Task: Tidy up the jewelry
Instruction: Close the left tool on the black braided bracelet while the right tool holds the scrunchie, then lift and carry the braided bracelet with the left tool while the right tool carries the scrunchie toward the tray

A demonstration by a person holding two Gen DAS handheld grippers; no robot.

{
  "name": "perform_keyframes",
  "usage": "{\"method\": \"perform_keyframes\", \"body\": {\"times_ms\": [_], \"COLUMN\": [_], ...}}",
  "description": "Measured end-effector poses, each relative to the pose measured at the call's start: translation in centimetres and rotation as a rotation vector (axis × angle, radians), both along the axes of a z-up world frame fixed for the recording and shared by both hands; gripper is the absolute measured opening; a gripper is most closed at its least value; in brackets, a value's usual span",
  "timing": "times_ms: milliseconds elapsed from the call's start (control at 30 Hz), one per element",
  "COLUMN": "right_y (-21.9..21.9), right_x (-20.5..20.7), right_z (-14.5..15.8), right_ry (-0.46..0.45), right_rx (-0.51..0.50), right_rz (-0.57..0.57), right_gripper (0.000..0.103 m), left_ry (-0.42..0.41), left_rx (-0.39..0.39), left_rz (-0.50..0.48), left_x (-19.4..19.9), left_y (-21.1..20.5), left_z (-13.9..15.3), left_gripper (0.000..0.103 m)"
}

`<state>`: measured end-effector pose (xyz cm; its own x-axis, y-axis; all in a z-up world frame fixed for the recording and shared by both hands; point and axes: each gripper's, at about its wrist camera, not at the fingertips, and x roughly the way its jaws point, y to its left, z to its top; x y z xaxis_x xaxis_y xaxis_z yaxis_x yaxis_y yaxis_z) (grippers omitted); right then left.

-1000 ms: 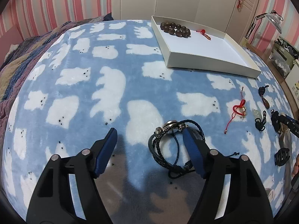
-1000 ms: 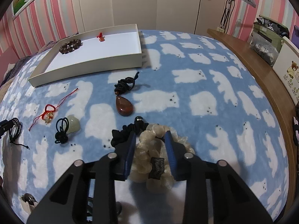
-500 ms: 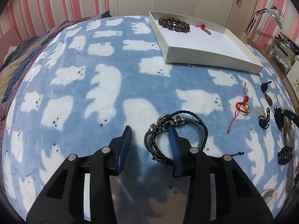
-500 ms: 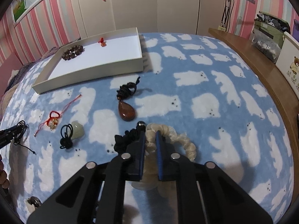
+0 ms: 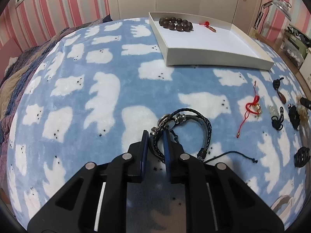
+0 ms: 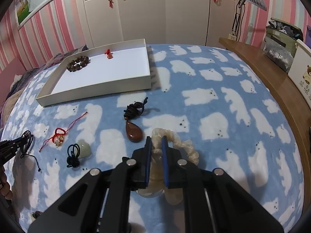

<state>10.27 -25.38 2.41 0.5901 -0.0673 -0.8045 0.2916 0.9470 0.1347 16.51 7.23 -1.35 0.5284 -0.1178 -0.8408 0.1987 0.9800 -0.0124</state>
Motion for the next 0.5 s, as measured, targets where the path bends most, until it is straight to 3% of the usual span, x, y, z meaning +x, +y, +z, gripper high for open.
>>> {"method": "perform_keyframes", "body": {"times_ms": [367,433,500], "right_y": [0.31,0.34,0.34], "right_x": [0.13,0.11,0.11], "right_z": [-0.75,-0.73,-0.76], "right_ry": [0.007,0.006,0.007], "right_rx": [0.021,0.021,0.022], "right_rz": [0.015,0.016,0.017], "right_gripper": [0.011,0.011,0.011], "left_ry": [0.007,0.011,0.017], "left_rx": [-0.009,-0.020,-0.038], "left_rz": [0.007,0.004,-0.002], "left_x": [0.29,0.30,0.42], "left_y": [0.17,0.24,0.30], "left_z": [-0.13,-0.13,-0.19], "left_gripper": [0.016,0.025,0.043]}}
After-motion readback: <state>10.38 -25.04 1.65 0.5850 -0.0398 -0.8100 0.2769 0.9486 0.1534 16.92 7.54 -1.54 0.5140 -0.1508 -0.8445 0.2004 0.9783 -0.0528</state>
